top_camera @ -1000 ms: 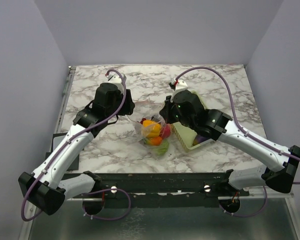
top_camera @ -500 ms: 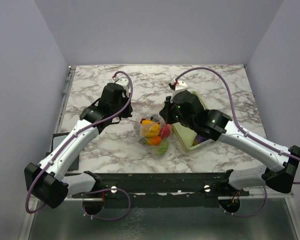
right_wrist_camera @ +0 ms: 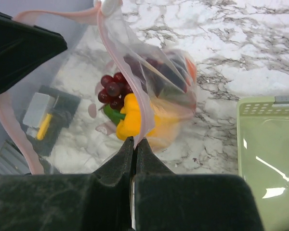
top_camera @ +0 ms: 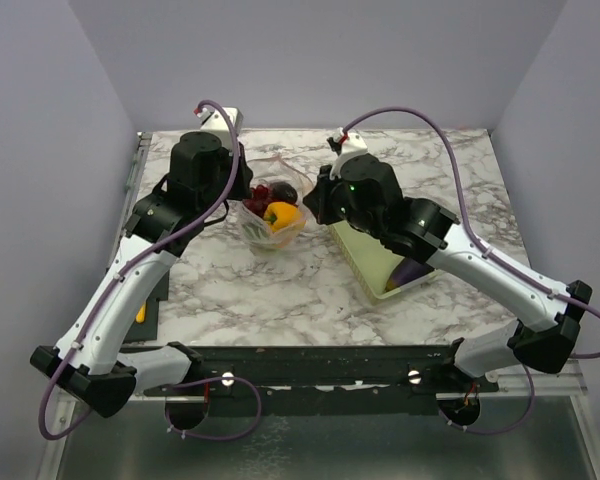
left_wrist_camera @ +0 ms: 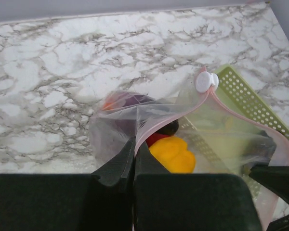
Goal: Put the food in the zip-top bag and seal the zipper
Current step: Adjust the zipper food storage bag at the center of the board.
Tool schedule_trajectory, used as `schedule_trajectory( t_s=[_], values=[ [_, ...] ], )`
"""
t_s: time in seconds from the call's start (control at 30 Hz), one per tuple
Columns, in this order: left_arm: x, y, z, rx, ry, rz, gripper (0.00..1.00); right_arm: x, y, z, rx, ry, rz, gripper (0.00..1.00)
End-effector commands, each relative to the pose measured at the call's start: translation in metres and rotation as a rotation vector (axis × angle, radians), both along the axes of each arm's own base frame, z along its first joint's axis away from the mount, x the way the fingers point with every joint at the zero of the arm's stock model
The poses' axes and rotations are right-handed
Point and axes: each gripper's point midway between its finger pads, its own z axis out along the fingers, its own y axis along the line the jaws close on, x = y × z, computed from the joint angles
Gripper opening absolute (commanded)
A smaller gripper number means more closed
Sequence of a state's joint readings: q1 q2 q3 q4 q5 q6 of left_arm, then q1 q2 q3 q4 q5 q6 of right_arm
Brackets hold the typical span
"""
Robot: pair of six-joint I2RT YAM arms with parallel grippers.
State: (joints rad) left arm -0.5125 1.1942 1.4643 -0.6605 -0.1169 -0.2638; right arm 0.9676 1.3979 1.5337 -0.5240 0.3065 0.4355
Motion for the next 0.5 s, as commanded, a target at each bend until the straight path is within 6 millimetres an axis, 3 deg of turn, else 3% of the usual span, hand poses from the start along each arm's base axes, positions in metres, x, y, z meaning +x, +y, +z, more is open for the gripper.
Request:
schedule_trajectory(
  t_s=[0.0, 0.1, 0.2, 0.33, 0.47],
  values=[
    [-0.003, 0.016, 0.033, 0.001, -0.078, 0.056, 0.0, 0.005, 0.019, 0.003, 0.014, -0.008, 0.034, 0.01],
    [-0.002, 0.012, 0.016, 0.006, -0.038, 0.047, 0.0, 0.012, 0.024, -0.031, -0.009, 0.041, 0.002, 0.01],
    [0.0, 0.01, -0.02, 0.035, 0.033, 0.053, 0.0, 0.01, 0.028, -0.078, -0.04, 0.124, -0.009, 0.01],
    [-0.003, 0.001, -0.063, 0.042, 0.117, 0.016, 0.0, 0.004, 0.018, -0.131, -0.084, 0.213, -0.039, 0.01],
    [-0.007, -0.011, -0.076, 0.012, 0.131, -0.035, 0.0, -0.001, 0.006, -0.154, -0.111, 0.254, -0.058, 0.01]
  ],
)
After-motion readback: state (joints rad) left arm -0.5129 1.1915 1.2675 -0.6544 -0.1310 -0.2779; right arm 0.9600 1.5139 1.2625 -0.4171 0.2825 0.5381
